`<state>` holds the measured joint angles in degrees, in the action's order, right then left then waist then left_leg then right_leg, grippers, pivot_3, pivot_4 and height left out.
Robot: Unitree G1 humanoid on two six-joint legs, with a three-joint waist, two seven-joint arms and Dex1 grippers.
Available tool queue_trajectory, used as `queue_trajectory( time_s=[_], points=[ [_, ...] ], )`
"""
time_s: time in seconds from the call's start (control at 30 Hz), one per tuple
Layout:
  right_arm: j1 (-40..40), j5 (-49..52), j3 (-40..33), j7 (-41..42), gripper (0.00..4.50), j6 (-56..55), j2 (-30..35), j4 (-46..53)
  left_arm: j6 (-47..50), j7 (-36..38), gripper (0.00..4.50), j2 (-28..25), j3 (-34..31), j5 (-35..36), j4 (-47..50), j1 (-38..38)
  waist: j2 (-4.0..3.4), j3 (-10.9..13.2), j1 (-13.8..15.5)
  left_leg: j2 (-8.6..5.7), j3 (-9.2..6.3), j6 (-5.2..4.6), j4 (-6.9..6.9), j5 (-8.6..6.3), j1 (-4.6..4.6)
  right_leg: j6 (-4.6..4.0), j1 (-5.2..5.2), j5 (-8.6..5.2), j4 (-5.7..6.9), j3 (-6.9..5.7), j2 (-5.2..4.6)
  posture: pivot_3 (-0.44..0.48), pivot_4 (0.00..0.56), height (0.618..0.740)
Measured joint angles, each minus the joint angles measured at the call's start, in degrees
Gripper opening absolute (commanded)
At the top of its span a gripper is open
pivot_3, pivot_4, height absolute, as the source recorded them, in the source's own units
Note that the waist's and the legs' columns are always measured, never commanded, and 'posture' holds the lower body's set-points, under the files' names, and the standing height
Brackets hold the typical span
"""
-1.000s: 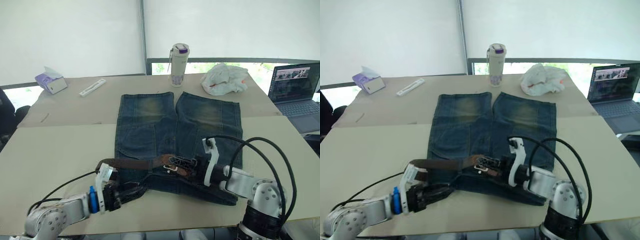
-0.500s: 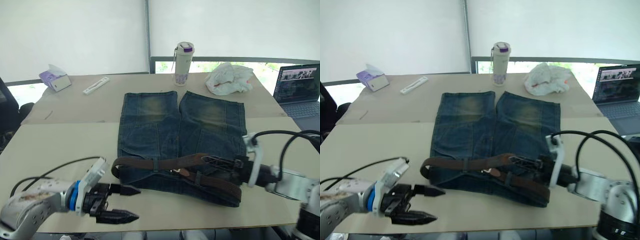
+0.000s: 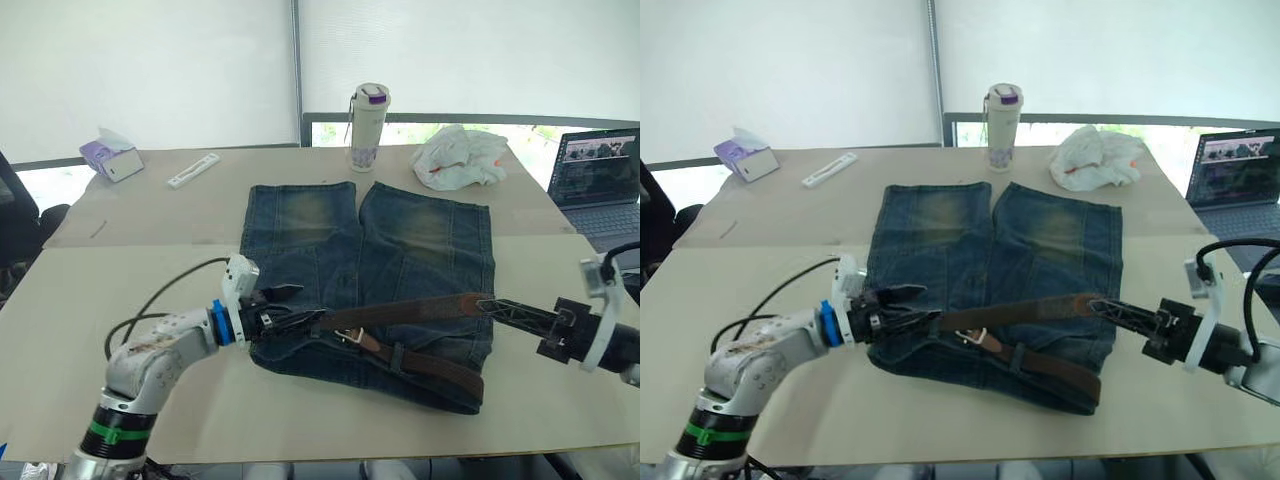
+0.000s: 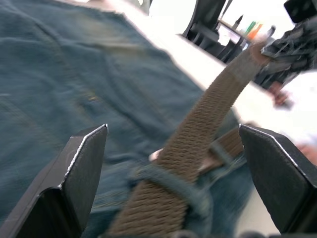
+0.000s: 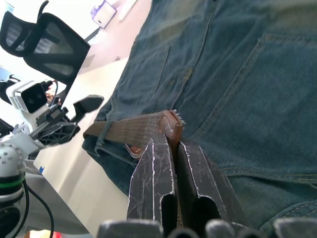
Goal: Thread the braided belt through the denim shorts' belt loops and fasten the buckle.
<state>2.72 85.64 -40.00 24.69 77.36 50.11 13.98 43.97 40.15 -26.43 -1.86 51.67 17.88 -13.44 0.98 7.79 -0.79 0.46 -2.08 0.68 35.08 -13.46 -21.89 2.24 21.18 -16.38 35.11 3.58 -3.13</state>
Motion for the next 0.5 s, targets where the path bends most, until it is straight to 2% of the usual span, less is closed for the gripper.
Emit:
queue_trajectory(
  time_s=[0.17, 0.2, 0.27, 0.37, 0.5],
  points=[
    [0.33, 7.83, 3.39, -5.69, 0.0, -3.92, -2.94, 1.66, 8.83, -4.92, 4.46, 2.25, -4.83, 18.88, 1.51, -0.84, 0.01, 0.0, -0.29, 0.07, 0.0, 0.0, 0.03, 0.0, 0.02, 0.3, -0.02, -0.16, 0.03, 0.02, 0.06, 0.0, 0.15, 0.74],
    [1.46, 9.72, 5.57, -8.5, 0.0, -5.82, -4.71, 1.82, 11.03, -7.61, 4.46, 2.93, -5.43, 24.54, 0.63, -1.05, -0.01, -0.01, -0.37, 0.11, -0.03, 0.0, 0.04, 0.0, 0.07, 0.3, -0.03, -0.16, 0.07, 0.05, 0.07, 0.0, 0.15, 0.74],
    [3.66, 13.85, 10.2, -13.2, 0.0, -9.85, -8.79, 2.74, 13.91, -11.77, 4.46, 4.65, -4.93, 31.41, -1.52, -1.77, -0.03, -0.02, -0.44, 0.12, -0.07, 0.0, 0.1, 0.0, 0.05, 0.35, -0.02, -0.18, 0.13, 0.07, 0.08, 0.0, 0.15, 0.74],
    [5.95, 18.82, 15.84, -20.13, 0.0, -15.51, -12.51, 4.09, 16.78, -16.66, 4.46, 5.96, -2.52, 36.39, -4.51, -2.49, -0.1, -0.06, -0.22, -0.02, -0.14, 0.0, 0.13, 0.0, 0.05, 0.13, -0.01, -0.05, 0.13, 0.06, 0.06, 0.0, 0.15, 0.74],
    [7.75, 23.93, 20.49, -27.01, 0.0, -21.94, -16.62, 5.62, 17.51, -22.37, 4.46, 9.92, -0.77, 39.44, -8.95, -4.31, -0.31, -0.19, 0.1, -0.25, -0.53, 0.0, 0.22, 0.0, 0.2, 0.04, 0.0, 0.02, 0.12, 0.03, 0.0, 0.0, 0.15, 0.74]
  ],
)
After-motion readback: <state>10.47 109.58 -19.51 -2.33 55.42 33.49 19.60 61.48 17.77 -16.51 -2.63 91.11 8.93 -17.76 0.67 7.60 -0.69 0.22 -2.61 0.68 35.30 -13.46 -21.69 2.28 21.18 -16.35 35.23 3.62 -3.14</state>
